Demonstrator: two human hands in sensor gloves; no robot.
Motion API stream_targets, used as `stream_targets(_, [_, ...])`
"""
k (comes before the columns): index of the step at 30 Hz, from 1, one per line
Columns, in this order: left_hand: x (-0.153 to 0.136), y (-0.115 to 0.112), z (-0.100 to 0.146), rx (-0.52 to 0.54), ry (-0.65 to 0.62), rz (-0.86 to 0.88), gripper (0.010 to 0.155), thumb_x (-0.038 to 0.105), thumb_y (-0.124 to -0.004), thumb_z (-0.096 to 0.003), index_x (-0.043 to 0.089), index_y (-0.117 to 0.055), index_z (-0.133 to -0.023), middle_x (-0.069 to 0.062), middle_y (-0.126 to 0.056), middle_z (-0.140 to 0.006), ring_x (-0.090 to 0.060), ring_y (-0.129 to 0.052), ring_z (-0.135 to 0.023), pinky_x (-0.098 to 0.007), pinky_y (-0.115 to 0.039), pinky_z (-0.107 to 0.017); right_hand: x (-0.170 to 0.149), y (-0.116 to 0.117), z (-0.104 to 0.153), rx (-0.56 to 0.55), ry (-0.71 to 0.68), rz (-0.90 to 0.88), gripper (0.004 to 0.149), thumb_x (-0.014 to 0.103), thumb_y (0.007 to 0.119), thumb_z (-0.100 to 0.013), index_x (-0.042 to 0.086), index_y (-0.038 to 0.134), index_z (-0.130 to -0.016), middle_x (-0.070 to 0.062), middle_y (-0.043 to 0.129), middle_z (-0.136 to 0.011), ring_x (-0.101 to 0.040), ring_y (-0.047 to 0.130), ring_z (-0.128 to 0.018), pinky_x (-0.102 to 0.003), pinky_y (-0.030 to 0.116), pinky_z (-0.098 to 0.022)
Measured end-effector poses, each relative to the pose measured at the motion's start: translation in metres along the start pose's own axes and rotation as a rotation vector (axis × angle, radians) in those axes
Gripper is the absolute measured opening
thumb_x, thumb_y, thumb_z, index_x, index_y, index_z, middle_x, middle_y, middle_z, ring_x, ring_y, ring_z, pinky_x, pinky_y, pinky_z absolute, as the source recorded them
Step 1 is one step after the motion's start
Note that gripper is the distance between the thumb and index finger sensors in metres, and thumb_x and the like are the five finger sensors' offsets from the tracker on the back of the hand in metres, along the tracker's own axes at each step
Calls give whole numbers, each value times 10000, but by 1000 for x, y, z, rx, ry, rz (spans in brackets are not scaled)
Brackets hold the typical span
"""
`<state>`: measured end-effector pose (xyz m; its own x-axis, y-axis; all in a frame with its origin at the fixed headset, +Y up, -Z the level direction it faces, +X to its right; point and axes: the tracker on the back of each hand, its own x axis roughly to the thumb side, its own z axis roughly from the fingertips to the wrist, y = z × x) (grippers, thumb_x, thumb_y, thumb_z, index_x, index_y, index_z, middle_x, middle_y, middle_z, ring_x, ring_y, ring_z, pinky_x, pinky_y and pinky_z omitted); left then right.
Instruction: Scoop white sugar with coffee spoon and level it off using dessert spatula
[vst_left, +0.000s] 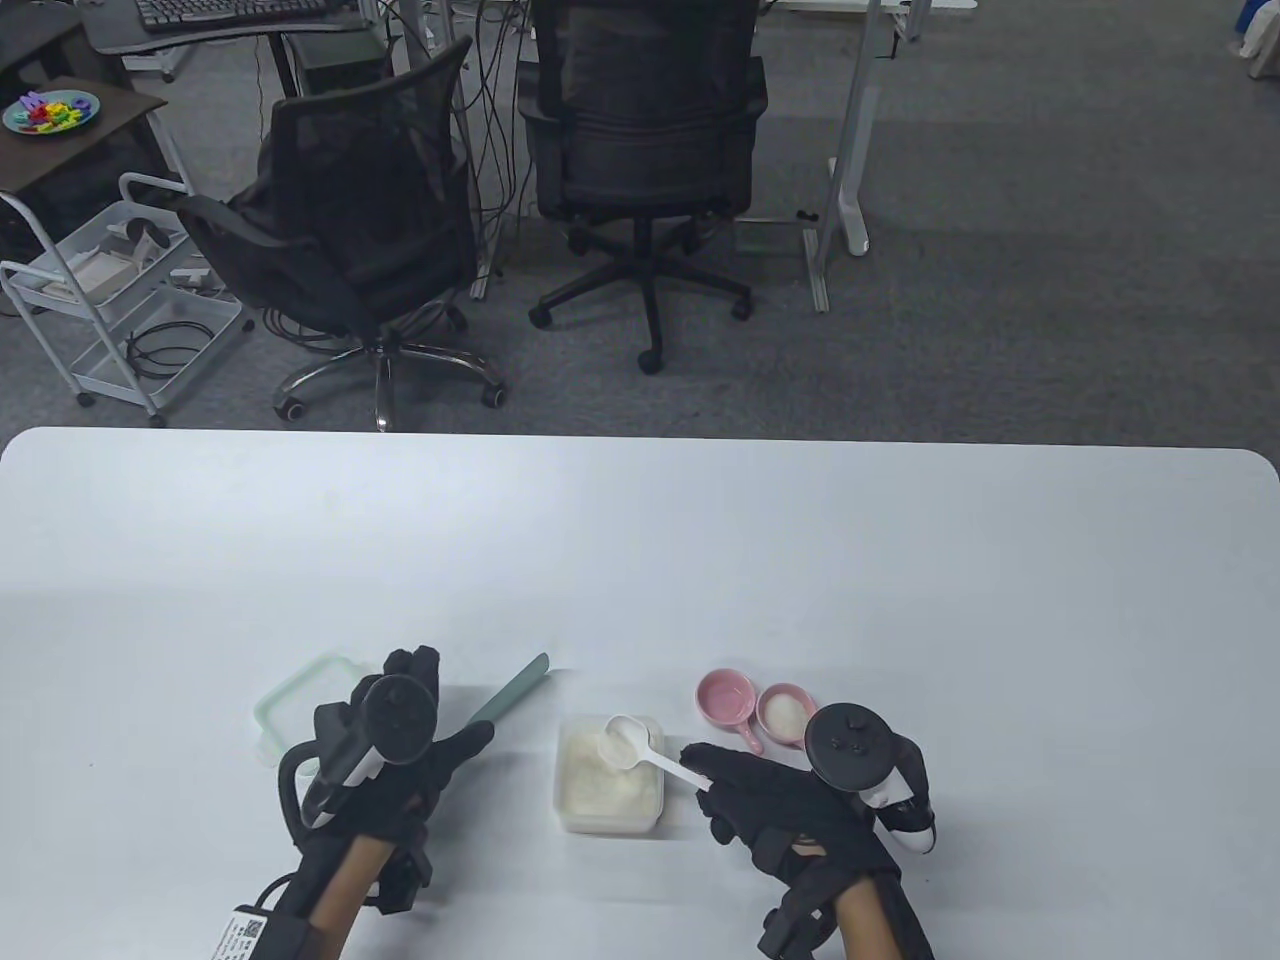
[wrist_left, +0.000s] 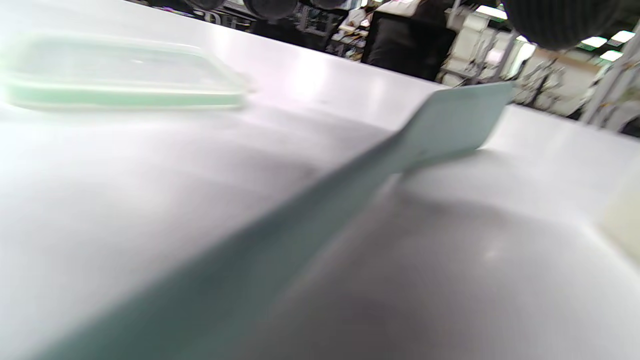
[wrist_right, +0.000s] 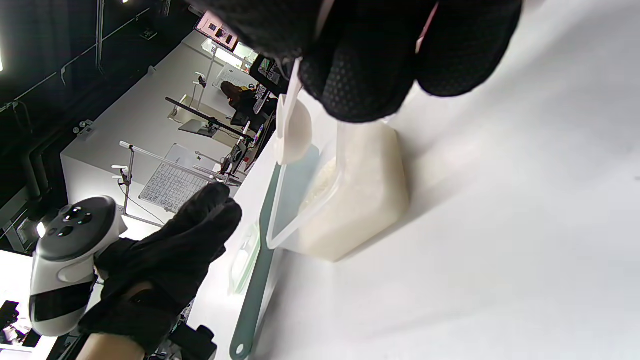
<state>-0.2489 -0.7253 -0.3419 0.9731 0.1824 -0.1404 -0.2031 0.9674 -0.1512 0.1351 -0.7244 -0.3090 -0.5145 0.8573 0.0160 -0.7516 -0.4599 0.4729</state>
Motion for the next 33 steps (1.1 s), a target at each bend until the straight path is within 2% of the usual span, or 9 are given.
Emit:
stream_targets(3, [4,-5,-1,-71,54,-86,967,739,-734,-504,282,-290,-1231,-88,-367,-1295,-456,-522,-1182,-636,-517,-817,0,0,0,0,-1,0,496,197,676,-640,83,595,-1116,-175,818,-937,-263,915,-675,-584,701,-670])
stream_targets(4, [5,-7,-1,-91,62,-108,910,705,-698,-572,243,-256,-1220,-66,-324,-1279,-380,-473,-1201,-560,-482,-870,0,0,0,-1,-1,0,497,198,676,-640,81,595,-1116,-174,819,-937,-263,915,-675,-584,700,-671])
stream_targets(5, [9,-10,-1,-135,78,-148,950,727,-745,-500,281,-327,-1227,-87,-439,-1275,-442,-590,-1155,-604,-577,-801,0,0,0,-2,-1,1,496,198,677,-640,82,596,-1115,-176,819,-936,-263,915,-674,-583,701,-671])
stream_targets(7, [14,-16,0,-190,98,-181,914,674,-772,-555,243,-342,-1236,-75,-469,-1260,-366,-643,-1150,-515,-634,-824,0,0,0,-2,2,3,497,200,676,-641,80,594,-1116,-175,819,-936,-264,915,-675,-585,700,-670])
stream_targets(8, [17,-18,1,-213,112,-202,894,698,-757,-531,272,-382,-1222,-80,-529,-1236,-383,-702,-1105,-540,-662,-778,0,0,0,-4,2,6,496,201,677,-641,81,595,-1115,-175,820,-935,-264,915,-674,-584,701,-670])
stream_targets(11, [23,-24,3,-259,144,-255,767,602,-760,-594,259,-448,-1204,-39,-602,-1191,-331,-745,-1081,-508,-681,-776,0,0,0,-2,3,10,497,202,677,-641,81,594,-1116,-173,820,-936,-263,915,-675,-583,701,-670])
stream_targets(14, [27,-25,5,-232,157,-306,687,572,-772,-597,275,-537,-1171,-9,-692,-1133,-298,-817,-1030,-496,-716,-754,1,1,0,1,9,19,497,203,677,-642,86,593,-1118,-175,820,-934,-264,915,-674,-584,700,-670])
stream_targets(22, [34,-31,8,-215,155,-338,572,508,-778,-612,275,-641,-1117,32,-763,-1060,-256,-876,-950,-466,-754,-718,1,2,0,5,21,32,498,204,677,-642,86,592,-1119,-174,820,-935,-264,915,-674,-584,700,-670])
stream_targets(33, [34,-31,9,-218,175,-328,528,484,-779,-621,279,-689,-1099,34,-806,-1016,-207,-997,-771,-336,-906,-573,1,3,0,8,23,35,498,205,678,-643,87,592,-1119,-174,820,-934,-264,915,-674,-584,700,-671])
